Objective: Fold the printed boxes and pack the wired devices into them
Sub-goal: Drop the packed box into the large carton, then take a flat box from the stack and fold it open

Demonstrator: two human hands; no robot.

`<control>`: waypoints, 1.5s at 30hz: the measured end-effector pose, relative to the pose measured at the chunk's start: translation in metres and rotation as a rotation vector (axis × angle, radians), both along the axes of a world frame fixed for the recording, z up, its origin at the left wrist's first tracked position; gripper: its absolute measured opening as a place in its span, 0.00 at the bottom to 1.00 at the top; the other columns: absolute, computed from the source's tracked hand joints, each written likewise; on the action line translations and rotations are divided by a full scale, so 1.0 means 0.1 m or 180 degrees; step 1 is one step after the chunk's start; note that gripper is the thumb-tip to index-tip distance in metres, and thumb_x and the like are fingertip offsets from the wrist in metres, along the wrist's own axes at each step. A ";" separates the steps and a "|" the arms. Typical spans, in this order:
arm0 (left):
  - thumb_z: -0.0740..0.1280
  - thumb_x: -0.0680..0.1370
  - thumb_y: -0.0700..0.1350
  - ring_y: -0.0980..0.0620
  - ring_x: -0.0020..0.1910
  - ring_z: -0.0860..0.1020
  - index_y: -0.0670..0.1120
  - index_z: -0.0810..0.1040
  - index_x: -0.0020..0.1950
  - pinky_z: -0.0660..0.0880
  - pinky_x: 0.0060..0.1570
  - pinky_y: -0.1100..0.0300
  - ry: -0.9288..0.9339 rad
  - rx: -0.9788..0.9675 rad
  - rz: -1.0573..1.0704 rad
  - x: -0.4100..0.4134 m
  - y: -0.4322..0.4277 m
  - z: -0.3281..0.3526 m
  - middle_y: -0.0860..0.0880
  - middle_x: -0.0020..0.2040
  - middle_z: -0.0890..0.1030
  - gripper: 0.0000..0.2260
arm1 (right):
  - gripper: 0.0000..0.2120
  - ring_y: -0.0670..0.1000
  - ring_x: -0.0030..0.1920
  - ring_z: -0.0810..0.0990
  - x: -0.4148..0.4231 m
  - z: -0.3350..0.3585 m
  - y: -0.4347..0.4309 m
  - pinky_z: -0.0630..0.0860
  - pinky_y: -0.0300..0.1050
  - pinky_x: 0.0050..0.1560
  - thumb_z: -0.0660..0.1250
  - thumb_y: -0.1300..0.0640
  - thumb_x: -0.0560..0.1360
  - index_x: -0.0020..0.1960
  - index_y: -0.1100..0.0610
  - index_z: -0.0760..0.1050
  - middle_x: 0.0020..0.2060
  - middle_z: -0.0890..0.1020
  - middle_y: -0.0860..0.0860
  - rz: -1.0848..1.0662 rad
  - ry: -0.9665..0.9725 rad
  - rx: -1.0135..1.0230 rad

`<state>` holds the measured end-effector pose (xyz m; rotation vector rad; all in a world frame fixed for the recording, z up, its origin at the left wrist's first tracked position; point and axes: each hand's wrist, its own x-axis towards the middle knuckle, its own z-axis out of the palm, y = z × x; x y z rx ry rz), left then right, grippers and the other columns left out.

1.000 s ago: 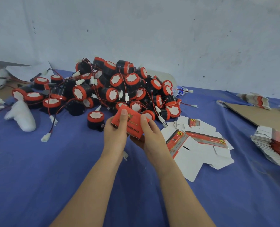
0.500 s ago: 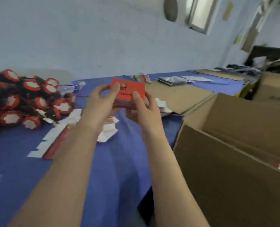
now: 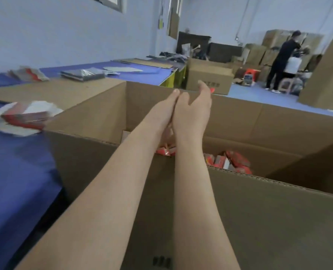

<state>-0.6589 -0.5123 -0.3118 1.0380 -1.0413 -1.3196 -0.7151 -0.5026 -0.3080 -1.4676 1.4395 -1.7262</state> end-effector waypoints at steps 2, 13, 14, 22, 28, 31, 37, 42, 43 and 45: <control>0.58 0.82 0.52 0.55 0.35 0.80 0.49 0.80 0.45 0.75 0.36 0.64 0.0138 -0.0073 0.0369 0.41 0.16 0.04 0.53 0.34 0.82 0.14 | 0.18 0.44 0.60 0.73 0.42 -0.02 0.10 0.68 0.39 0.62 0.58 0.60 0.80 0.69 0.55 0.67 0.62 0.75 0.49 0.0661 -0.0424 -0.0059; 0.62 0.78 0.42 0.43 0.51 0.78 0.37 0.76 0.59 0.75 0.55 0.54 -0.0831 0.0541 0.4384 3.45 1.86 -0.70 0.37 0.56 0.78 0.13 | 0.13 0.48 0.53 0.78 3.30 -0.84 1.19 0.69 0.35 0.50 0.61 0.60 0.78 0.62 0.58 0.74 0.56 0.80 0.52 0.3347 0.0748 0.0657; 0.62 0.78 0.43 0.40 0.57 0.77 0.38 0.76 0.61 0.74 0.60 0.48 -0.0770 0.0769 0.4617 3.64 2.04 -0.81 0.37 0.61 0.76 0.15 | 0.14 0.52 0.57 0.77 3.49 -0.93 1.29 0.71 0.40 0.54 0.60 0.59 0.78 0.62 0.59 0.74 0.58 0.80 0.53 0.3446 0.1090 0.0670; 0.62 0.78 0.47 0.39 0.59 0.75 0.35 0.68 0.66 0.75 0.57 0.47 -0.0372 0.1576 0.4746 4.22 2.67 -1.30 0.35 0.64 0.73 0.21 | 0.33 0.61 0.76 0.51 4.28 -1.33 1.57 0.50 0.63 0.73 0.65 0.42 0.75 0.75 0.53 0.58 0.76 0.57 0.53 0.3142 0.3264 0.0394; 0.59 0.79 0.45 0.37 0.57 0.76 0.36 0.66 0.71 0.74 0.43 0.54 0.0074 0.1221 0.4703 4.37 2.83 -1.36 0.34 0.64 0.74 0.23 | 0.16 0.60 0.63 0.72 4.52 -1.15 1.56 0.67 0.53 0.61 0.60 0.51 0.78 0.63 0.57 0.70 0.62 0.76 0.58 0.2969 0.3197 0.0204; 0.60 0.81 0.49 0.38 0.71 0.65 0.41 0.61 0.75 0.68 0.63 0.45 -0.0193 0.1264 0.5134 4.45 3.02 -1.32 0.37 0.76 0.60 0.25 | 0.10 0.52 0.49 0.77 4.55 -0.98 1.57 0.69 0.41 0.45 0.61 0.52 0.80 0.58 0.56 0.74 0.50 0.80 0.50 0.3694 0.1699 -0.0022; 0.66 0.78 0.55 0.49 0.51 0.80 0.48 0.74 0.59 0.78 0.52 0.51 0.0288 0.0155 0.5450 4.54 3.38 -1.12 0.47 0.56 0.81 0.14 | 0.04 0.45 0.44 0.77 4.76 -0.95 1.98 0.74 0.39 0.44 0.63 0.56 0.80 0.51 0.49 0.74 0.43 0.80 0.46 0.4706 0.0506 -0.0112; 0.72 0.69 0.63 0.52 0.50 0.82 0.50 0.78 0.56 0.80 0.52 0.50 0.0160 -0.0185 0.6179 4.63 3.67 -1.06 0.52 0.50 0.83 0.22 | 0.16 0.48 0.39 0.75 4.91 -1.17 2.31 0.72 0.40 0.36 0.60 0.59 0.80 0.64 0.44 0.72 0.37 0.79 0.49 0.4421 0.0796 -0.0613; 0.72 0.69 0.63 0.55 0.48 0.81 0.51 0.77 0.54 0.80 0.50 0.55 0.0059 -0.0158 0.6324 4.64 3.70 -1.06 0.53 0.49 0.82 0.22 | 0.18 0.47 0.38 0.75 4.94 -1.22 2.38 0.72 0.40 0.37 0.60 0.59 0.80 0.67 0.45 0.71 0.37 0.77 0.46 0.4335 0.0838 -0.0665; 0.72 0.69 0.62 0.61 0.45 0.78 0.50 0.75 0.53 0.76 0.40 0.68 -0.0217 -0.0143 0.6569 4.62 3.73 -1.08 0.55 0.49 0.80 0.21 | 0.18 0.43 0.41 0.75 4.95 -1.31 2.50 0.71 0.37 0.39 0.60 0.57 0.81 0.69 0.46 0.69 0.41 0.78 0.42 0.4272 0.0881 -0.0622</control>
